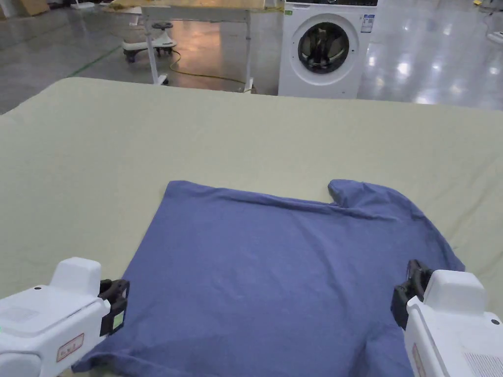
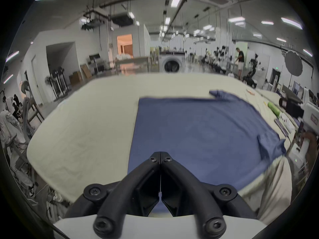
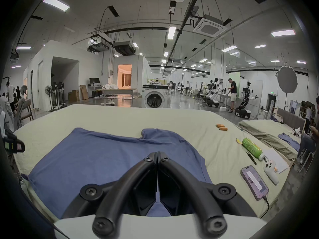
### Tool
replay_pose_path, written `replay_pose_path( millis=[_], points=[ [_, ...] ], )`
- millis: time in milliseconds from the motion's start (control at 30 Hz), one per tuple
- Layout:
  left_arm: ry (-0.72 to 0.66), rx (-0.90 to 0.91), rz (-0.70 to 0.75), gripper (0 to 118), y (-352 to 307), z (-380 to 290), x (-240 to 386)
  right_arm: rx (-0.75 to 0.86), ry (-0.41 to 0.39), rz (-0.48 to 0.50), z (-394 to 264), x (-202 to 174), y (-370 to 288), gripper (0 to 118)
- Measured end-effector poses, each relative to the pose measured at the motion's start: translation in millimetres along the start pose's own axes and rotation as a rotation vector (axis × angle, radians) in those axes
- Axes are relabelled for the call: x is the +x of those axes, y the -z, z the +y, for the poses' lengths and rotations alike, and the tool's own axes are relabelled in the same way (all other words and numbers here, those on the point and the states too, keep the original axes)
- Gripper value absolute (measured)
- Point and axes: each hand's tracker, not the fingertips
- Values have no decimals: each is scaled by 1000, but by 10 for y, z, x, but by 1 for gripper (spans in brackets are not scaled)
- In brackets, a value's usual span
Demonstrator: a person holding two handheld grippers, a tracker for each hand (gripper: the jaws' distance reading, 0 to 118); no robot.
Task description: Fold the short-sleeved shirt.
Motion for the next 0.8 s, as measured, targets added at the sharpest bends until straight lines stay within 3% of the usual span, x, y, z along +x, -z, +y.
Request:
replay_pose_path(
  millis=[200,333,367,700,800],
  points=[
    [-69,-196,-19,5,-50,-350,-218,-42,-6,6,-102,7,29,0],
    [-133,-235,45,47,61,-409,-287,-60,-15,6,-133,11,39,0],
    [-155,-232,39,50,100,-411,-313,-62,-16,6,-139,14,43,0],
    [-260,-318,62,47,561,-421,-346,-104,-17,-11,-233,58,73,0],
    [-251,-330,61,32,497,-358,-316,-116,-20,-14,-268,59,71,0]
  ],
)
